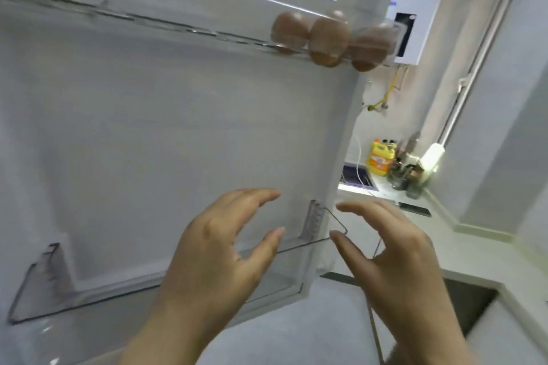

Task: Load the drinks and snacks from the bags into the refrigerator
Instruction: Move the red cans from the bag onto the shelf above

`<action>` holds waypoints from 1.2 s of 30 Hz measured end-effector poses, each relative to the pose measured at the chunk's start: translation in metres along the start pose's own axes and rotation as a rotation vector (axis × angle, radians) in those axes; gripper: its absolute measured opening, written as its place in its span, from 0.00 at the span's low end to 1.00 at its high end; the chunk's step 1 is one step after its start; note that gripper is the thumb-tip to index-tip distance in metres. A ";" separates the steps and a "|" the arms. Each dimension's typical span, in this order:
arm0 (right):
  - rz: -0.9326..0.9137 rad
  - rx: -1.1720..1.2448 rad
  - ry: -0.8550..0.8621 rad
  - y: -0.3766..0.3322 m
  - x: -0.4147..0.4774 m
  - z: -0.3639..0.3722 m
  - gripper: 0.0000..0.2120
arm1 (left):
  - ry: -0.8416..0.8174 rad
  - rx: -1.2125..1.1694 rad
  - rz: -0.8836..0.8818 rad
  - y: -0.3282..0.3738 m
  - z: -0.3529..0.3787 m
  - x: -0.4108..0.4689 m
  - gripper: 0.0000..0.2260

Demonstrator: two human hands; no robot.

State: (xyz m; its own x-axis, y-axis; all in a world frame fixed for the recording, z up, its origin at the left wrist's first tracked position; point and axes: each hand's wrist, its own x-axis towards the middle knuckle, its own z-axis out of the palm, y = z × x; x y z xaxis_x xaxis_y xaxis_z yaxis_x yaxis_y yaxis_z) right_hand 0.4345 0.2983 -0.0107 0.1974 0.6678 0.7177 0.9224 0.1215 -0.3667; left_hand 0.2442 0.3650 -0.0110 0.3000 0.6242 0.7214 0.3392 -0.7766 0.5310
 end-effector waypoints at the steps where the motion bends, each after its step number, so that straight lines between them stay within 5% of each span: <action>1: 0.038 -0.035 0.008 0.006 -0.004 -0.008 0.17 | -0.033 -0.032 0.016 0.002 0.010 0.004 0.16; 17: 0.666 -0.520 0.261 0.025 -0.110 -0.114 0.15 | -0.607 -0.498 0.316 0.053 0.160 0.017 0.18; 36: 1.068 -0.806 0.582 0.034 -0.303 -0.320 0.14 | -0.967 -0.897 0.660 0.311 0.268 -0.116 0.16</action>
State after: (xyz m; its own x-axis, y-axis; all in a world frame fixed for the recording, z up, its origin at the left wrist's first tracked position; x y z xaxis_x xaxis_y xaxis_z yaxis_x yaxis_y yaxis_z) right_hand 0.5122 -0.1353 -0.0509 0.8171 -0.2346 0.5267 0.1472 -0.7983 -0.5840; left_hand 0.5535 0.0739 -0.0487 0.7651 -0.3226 0.5572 -0.6372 -0.5033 0.5836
